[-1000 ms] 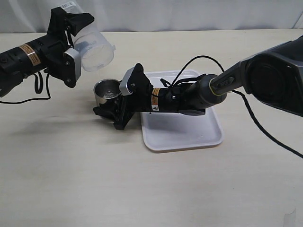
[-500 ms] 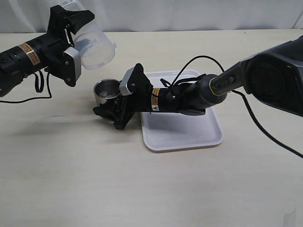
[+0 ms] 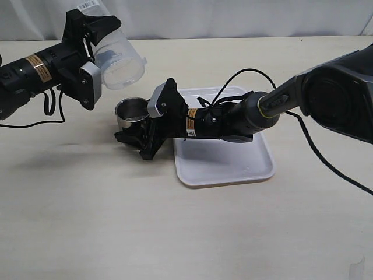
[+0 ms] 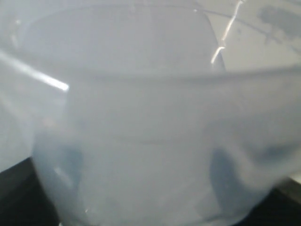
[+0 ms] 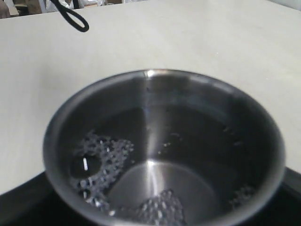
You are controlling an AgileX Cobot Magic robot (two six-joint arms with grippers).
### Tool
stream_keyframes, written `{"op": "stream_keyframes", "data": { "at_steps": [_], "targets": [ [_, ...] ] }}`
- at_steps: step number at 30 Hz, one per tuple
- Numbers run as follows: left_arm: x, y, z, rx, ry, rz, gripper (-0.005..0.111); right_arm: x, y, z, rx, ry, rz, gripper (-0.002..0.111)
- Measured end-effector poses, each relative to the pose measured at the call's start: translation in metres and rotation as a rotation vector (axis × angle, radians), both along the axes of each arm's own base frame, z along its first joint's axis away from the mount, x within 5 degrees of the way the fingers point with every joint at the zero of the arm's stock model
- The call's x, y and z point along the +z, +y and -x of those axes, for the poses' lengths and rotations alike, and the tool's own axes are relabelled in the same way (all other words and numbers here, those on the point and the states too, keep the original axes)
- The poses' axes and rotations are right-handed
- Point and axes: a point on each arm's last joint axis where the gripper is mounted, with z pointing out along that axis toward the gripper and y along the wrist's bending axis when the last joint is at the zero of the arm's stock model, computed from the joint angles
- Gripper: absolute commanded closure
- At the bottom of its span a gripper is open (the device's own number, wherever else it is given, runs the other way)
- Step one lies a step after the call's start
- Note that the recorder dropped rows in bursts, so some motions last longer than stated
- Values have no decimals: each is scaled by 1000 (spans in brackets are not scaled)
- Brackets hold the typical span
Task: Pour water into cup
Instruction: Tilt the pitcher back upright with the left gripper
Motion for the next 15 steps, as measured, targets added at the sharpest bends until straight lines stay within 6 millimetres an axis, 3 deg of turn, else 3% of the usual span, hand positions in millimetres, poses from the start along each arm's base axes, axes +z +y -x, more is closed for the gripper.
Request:
{"op": "stream_keyframes", "data": {
  "at_steps": [15],
  "targets": [
    [0,-8,2,-16,-43,-40,107,0,0,0,0,0,0,104]
  ]
}}
